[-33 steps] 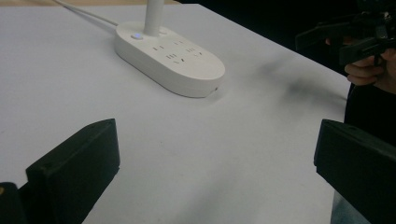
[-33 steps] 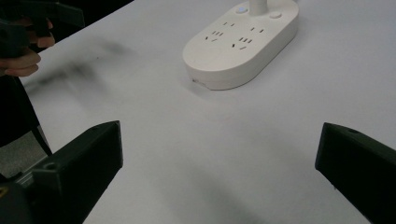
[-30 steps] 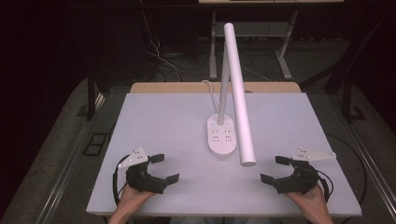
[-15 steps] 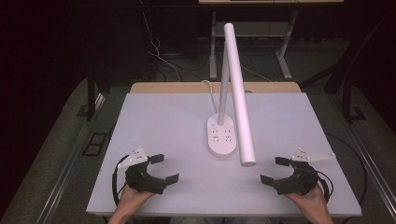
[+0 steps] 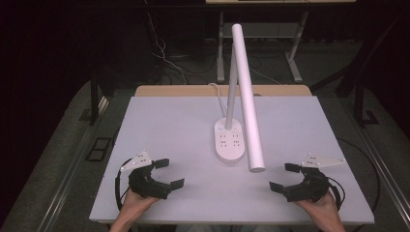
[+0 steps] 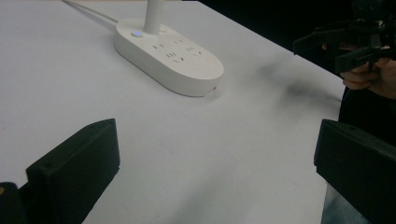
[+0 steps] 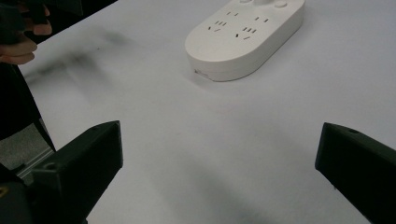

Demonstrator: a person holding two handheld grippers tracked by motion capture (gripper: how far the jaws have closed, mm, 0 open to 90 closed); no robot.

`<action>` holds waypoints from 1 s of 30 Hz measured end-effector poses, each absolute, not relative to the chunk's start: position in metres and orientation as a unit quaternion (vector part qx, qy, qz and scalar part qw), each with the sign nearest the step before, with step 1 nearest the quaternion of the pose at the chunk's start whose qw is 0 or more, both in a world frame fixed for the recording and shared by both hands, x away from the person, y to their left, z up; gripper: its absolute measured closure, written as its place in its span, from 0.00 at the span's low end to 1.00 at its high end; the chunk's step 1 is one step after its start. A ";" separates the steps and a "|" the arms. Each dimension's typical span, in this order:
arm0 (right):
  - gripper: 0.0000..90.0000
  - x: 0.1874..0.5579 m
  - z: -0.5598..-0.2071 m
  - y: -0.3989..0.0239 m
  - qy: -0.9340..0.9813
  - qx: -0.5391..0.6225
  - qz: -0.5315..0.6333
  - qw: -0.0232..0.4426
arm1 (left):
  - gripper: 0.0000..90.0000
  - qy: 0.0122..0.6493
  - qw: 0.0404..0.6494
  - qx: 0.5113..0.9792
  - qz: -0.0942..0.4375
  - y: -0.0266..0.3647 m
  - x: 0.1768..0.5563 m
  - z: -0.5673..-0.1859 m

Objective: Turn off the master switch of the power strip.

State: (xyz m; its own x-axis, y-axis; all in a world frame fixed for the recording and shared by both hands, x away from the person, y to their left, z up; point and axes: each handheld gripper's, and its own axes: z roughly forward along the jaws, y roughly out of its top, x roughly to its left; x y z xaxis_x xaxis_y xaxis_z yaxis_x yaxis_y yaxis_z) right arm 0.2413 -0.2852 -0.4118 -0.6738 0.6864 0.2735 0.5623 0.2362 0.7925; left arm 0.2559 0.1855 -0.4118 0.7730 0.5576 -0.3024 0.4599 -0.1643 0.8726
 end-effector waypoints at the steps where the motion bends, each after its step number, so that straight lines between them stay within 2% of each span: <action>1: 0.00 0.241 -0.412 -0.285 0.783 0.398 0.472 0.066 | 0.00 0.333 0.553 0.762 0.045 0.185 0.256 -0.411; 30: 0.00 0.242 -0.413 -0.286 0.785 0.399 0.469 0.070 | 0.00 0.322 0.519 0.791 0.038 0.175 0.276 -0.391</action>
